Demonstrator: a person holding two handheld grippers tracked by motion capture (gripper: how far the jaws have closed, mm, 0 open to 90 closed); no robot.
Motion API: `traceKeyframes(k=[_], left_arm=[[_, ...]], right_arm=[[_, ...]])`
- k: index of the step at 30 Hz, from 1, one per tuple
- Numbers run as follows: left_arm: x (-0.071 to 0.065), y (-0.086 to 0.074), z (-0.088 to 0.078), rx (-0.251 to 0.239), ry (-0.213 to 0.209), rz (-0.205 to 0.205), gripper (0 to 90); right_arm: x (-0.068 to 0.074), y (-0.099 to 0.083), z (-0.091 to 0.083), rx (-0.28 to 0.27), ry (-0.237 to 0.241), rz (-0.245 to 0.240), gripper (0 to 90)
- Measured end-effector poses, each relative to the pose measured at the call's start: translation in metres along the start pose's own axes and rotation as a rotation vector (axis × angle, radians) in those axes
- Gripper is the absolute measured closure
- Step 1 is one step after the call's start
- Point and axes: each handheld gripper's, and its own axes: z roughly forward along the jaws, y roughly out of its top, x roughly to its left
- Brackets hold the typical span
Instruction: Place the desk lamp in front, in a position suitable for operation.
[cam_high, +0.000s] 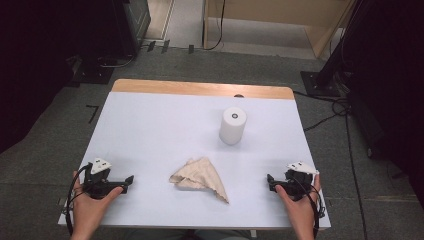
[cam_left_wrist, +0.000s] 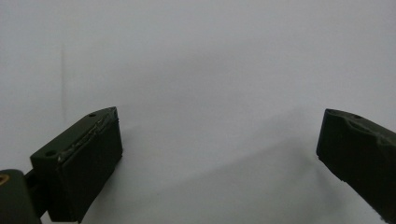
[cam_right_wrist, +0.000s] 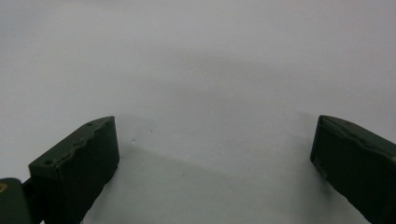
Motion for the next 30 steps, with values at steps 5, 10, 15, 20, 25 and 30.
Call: traceKeyframes(k=[5, 10, 15, 20, 25, 30], left_arm=[[-0.003, 0.000, 0.001, 0.002, 0.030, 0.004, 2.6], [-0.004, -0.001, 0.000, -0.002, 0.034, 0.010, 2.6], [-0.005, -0.002, -0.001, -0.008, 0.042, 0.016, 2.9], [-0.005, -0.002, 0.000, -0.006, 0.043, 0.015, 2.9], [-0.005, -0.002, 0.000, -0.005, 0.043, 0.015, 2.9], [-0.005, -0.002, 0.000, -0.005, 0.043, 0.015, 2.9]], right_arm=[[0.007, -0.001, -0.003, -0.021, -0.042, -0.009, 0.8], [0.013, 0.006, -0.009, -0.052, -0.002, -0.001, 0.0], [0.018, 0.019, -0.014, -0.088, -0.001, 0.003, 0.0], [0.026, 0.032, -0.015, -0.102, 0.020, -0.018, 0.0], [0.034, 0.044, -0.015, -0.126, 0.044, -0.024, 0.0], [0.042, 0.056, -0.013, -0.153, 0.076, -0.019, 0.0]])
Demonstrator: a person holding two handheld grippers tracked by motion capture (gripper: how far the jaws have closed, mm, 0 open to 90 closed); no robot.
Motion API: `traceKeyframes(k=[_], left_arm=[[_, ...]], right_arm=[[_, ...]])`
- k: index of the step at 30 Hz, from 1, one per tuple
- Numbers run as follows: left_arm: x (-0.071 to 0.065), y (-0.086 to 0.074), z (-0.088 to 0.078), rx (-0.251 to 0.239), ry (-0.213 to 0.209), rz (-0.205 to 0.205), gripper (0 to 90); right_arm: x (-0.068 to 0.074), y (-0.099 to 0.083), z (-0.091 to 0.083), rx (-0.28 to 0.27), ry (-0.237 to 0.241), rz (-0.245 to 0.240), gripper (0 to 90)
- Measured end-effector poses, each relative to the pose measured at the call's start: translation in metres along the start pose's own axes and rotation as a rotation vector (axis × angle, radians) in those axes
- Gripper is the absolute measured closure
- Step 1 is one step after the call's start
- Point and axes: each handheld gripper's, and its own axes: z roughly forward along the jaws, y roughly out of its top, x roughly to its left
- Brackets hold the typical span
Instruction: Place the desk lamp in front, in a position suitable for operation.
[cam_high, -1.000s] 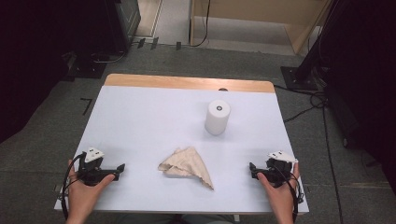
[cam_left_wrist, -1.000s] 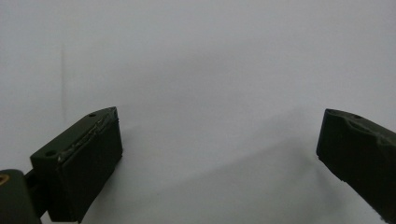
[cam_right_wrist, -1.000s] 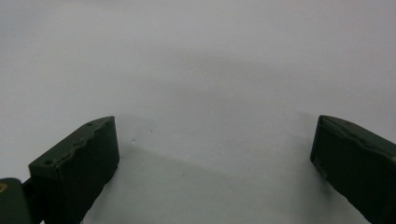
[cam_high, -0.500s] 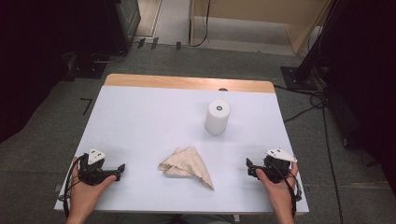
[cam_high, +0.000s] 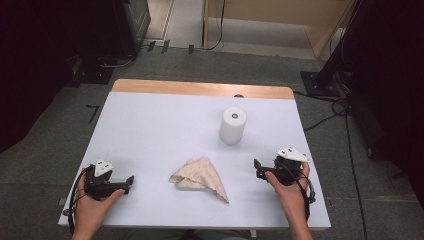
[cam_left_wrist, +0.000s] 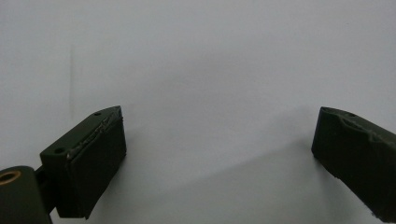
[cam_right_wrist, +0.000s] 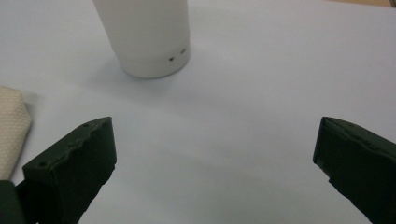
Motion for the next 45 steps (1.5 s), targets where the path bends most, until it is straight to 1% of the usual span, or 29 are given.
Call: traceKeyframes(k=[5, 6, 8, 10, 15, 17, 18, 21, 22, 23, 25, 26, 28, 30, 31, 32, 37, 38, 39, 42, 44, 45], left_arm=[[0.000, 0.000, 0.000, 0.000, 0.000, 0.000, 2.9], [0.000, 0.000, 0.000, 0.000, 0.000, 0.000, 2.9], [0.000, 0.000, 0.000, 0.000, 0.000, 0.000, 2.9], [0.000, 0.000, 0.000, 0.000, 0.000, 0.000, 2.9], [0.000, 0.000, 0.000, 0.000, -0.001, 0.000, 2.9], [0.000, 0.000, 0.000, 0.000, -0.001, 0.000, 2.9], [0.000, 0.000, 0.000, -0.001, -0.001, -0.001, 2.9], [0.000, 0.000, 0.000, -0.001, -0.001, -0.001, 2.9], [0.000, 0.000, 0.000, -0.001, -0.001, -0.001, 2.9], [0.000, 0.000, 0.000, 0.000, -0.001, -0.001, 2.9], [0.000, 0.000, 0.000, 0.002, 0.000, 0.001, 2.9], [0.000, 0.000, 0.000, 0.002, -0.001, 0.001, 2.9], [0.000, 0.000, 0.000, 0.002, 0.000, 0.001, 2.9], [0.000, 0.000, 0.000, 0.002, -0.001, 0.001, 2.9], [0.000, 0.000, 0.000, 0.002, -0.001, 0.001, 2.9], [0.000, 0.000, 0.000, 0.002, -0.001, 0.001, 2.9], [0.000, 0.000, 0.000, 0.002, 0.000, 0.001, 2.9], [0.000, 0.000, 0.000, 0.002, 0.000, 0.001, 2.9], [0.000, 0.000, 0.000, 0.002, 0.000, 0.001, 2.9], [0.000, 0.000, 0.000, 0.002, 0.000, 0.001, 2.9], [0.000, 0.000, 0.000, 0.002, 0.000, 0.002, 2.9], [0.000, 0.000, 0.000, 0.002, 0.000, 0.001, 2.9]], right_arm=[[0.009, 0.014, 0.002, -0.031, 0.026, -0.024, 0.0], [0.009, 0.014, 0.002, -0.031, 0.026, -0.024, 0.0], [0.016, 0.022, 0.004, -0.046, 0.040, -0.047, 0.0], [0.020, 0.028, 0.006, -0.050, 0.052, -0.048, 0.0], [0.033, 0.041, 0.017, -0.053, 0.066, -0.085, 0.0], [0.035, 0.044, 0.020, -0.056, 0.074, -0.088, 0.0], [0.039, 0.050, 0.025, -0.065, 0.084, -0.092, 0.0], [0.044, 0.059, 0.033, -0.075, 0.094, -0.088, 0.0], [0.044, 0.059, 0.033, -0.075, 0.094, -0.088, 0.0], [0.047, 0.063, 0.039, -0.075, 0.096, -0.088, 0.0], [0.048, 0.067, 0.045, -0.078, 0.092, -0.085, 0.0], [0.048, 0.069, 0.049, -0.079, 0.088, -0.093, 0.0], [0.049, 0.072, 0.056, -0.081, 0.068, -0.092, 0.0], [0.051, 0.075, 0.063, -0.079, 0.048, -0.103, 0.0], [0.051, 0.075, 0.063, -0.079, 0.048, -0.103, 0.0], [0.051, 0.078, 0.070, -0.077, 0.039, -0.103, 0.0], [0.053, 0.084, 0.086, -0.065, 0.029, -0.081, 0.0], [0.053, 0.084, 0.086, -0.065, 0.029, -0.081, 0.0], [0.054, 0.085, 0.092, -0.065, 0.017, -0.076, 0.4], [0.055, 0.086, 0.101, -0.070, 0.012, -0.060, 1.7], [0.055, 0.086, 0.103, -0.075, 0.015, -0.060, 1.7], [0.056, 0.088, 0.108, -0.081, 0.015, -0.055, 1.9]])
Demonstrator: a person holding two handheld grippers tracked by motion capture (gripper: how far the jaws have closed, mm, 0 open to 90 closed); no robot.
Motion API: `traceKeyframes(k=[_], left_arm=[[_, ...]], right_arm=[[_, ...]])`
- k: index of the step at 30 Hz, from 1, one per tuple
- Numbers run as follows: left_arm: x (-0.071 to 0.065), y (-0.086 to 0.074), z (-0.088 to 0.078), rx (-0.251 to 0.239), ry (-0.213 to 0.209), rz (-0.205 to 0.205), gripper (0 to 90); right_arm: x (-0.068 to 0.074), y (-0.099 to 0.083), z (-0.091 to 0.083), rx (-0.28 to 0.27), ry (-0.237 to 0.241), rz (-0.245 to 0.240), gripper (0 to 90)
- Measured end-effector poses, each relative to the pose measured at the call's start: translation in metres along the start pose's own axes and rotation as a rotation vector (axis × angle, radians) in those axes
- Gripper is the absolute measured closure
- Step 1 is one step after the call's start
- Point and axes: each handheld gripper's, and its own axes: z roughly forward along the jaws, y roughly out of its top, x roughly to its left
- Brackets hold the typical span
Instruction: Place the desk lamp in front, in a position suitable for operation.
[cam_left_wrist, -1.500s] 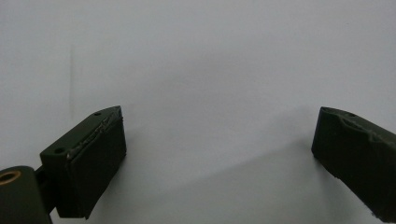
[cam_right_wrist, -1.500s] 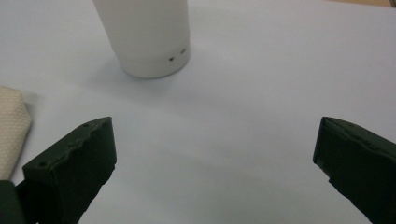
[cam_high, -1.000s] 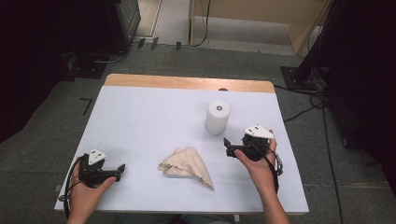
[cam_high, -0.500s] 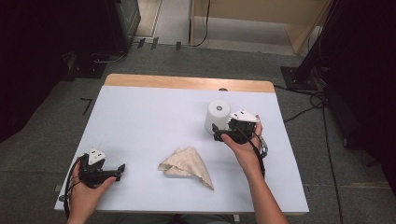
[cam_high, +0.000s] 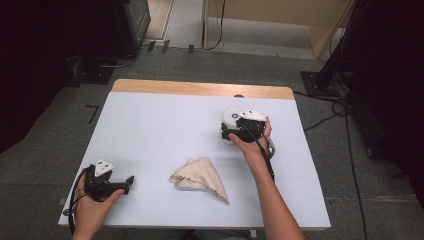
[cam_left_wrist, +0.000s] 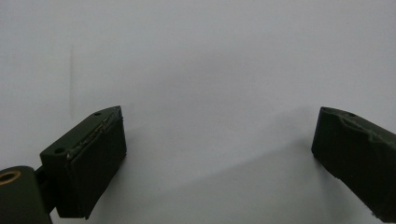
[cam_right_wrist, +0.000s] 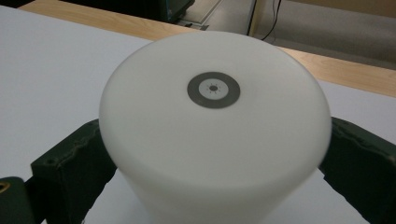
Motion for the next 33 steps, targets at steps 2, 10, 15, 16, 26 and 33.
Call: traceKeyframes(k=[2, 10, 15, 16, 26, 33], left_arm=[[0.000, 0.000, 0.000, 0.000, 0.000, 0.000, 2.9], [0.000, 0.000, 0.000, 0.000, 0.000, 0.000, 2.9], [0.000, 0.000, 0.000, 0.000, 0.000, 0.000, 2.9], [0.000, 0.000, 0.000, 0.000, -0.001, -0.001, 2.9], [0.000, 0.000, 0.000, 0.000, 0.000, 0.000, 2.9], [0.000, 0.000, 0.000, 0.002, 0.000, 0.001, 2.9]], right_arm=[[0.002, 0.002, 0.004, -0.007, -0.003, 0.001, 3.3], [0.004, 0.000, 0.014, -0.031, -0.003, 0.029, 8.2], [0.009, 0.001, 0.012, -0.032, -0.012, -0.021, 8.5], [0.013, 0.001, 0.010, -0.030, -0.004, -0.036, 8.6], [0.050, 0.010, -0.009, -0.055, 0.095, -0.072, 8.6], [0.099, 0.012, -0.014, -0.065, 0.214, -0.125, 8.6]])
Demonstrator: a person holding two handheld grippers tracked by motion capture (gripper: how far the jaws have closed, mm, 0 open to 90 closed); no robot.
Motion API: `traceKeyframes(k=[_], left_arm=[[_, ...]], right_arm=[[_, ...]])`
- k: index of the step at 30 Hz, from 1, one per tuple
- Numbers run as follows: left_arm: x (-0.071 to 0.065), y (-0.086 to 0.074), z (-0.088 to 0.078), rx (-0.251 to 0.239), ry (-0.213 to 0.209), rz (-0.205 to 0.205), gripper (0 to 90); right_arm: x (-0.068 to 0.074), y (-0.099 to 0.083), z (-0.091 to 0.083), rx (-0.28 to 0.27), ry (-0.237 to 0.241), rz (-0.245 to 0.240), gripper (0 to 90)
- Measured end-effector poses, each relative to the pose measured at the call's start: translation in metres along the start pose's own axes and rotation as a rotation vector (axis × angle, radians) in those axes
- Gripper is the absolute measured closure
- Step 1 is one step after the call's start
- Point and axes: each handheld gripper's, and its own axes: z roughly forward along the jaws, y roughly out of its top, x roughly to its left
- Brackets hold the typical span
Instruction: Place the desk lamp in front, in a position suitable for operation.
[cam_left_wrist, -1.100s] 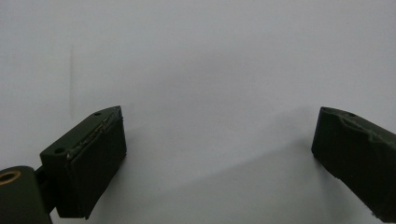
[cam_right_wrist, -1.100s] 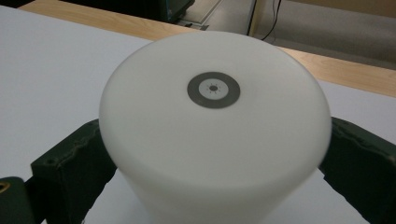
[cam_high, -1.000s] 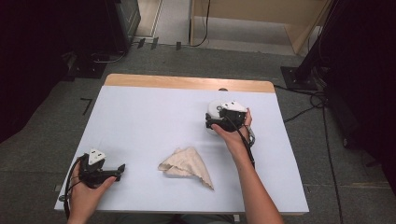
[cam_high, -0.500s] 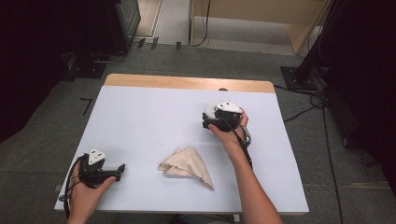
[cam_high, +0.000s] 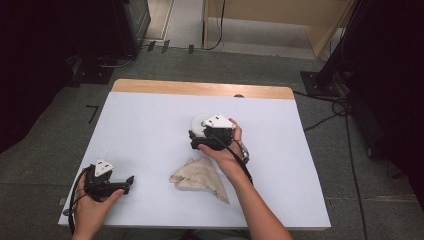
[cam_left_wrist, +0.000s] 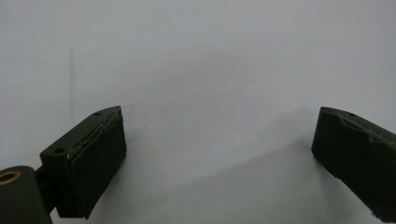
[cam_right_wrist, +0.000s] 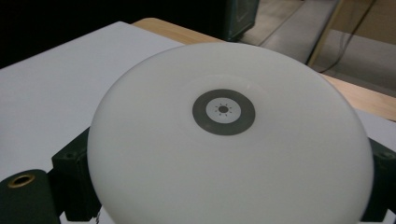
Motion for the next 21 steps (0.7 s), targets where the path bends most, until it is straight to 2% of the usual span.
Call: traceKeyframes(k=[1, 2, 3, 8, 9, 11, 15, 21], left_arm=[[0.000, 0.000, 0.000, 0.000, 0.000, 0.000, 2.9], [0.000, 0.000, 0.000, 0.000, 0.000, 0.000, 2.9], [0.000, 0.000, 0.000, -0.001, 0.000, -0.001, 2.9], [0.000, 0.000, 0.000, 0.000, 0.001, 0.001, 2.9], [0.000, 0.000, 0.000, 0.000, 0.001, 0.001, 2.9], [0.000, 0.000, 0.000, 0.000, 0.001, 0.002, 2.9], [0.000, 0.000, 0.000, -0.002, 0.001, 0.001, 2.9], [0.000, 0.000, 0.000, -0.002, 0.001, 0.001, 2.9]], right_arm=[[0.006, 0.001, 0.001, -0.002, 0.016, -0.004, 8.6], [0.006, 0.001, 0.001, -0.002, 0.016, -0.004, 8.6], [0.018, 0.002, 0.003, -0.002, 0.045, -0.020, 8.6], [0.042, 0.005, 0.007, -0.001, 0.112, -0.045, 8.6], [0.042, 0.005, 0.007, -0.001, 0.112, -0.045, 8.6], [0.055, 0.005, 0.010, 0.007, 0.139, -0.065, 8.6], [0.069, 0.004, 0.013, 0.013, 0.171, -0.088, 8.6], [0.082, 0.002, 0.016, 0.022, 0.248, -0.092, 8.6]])
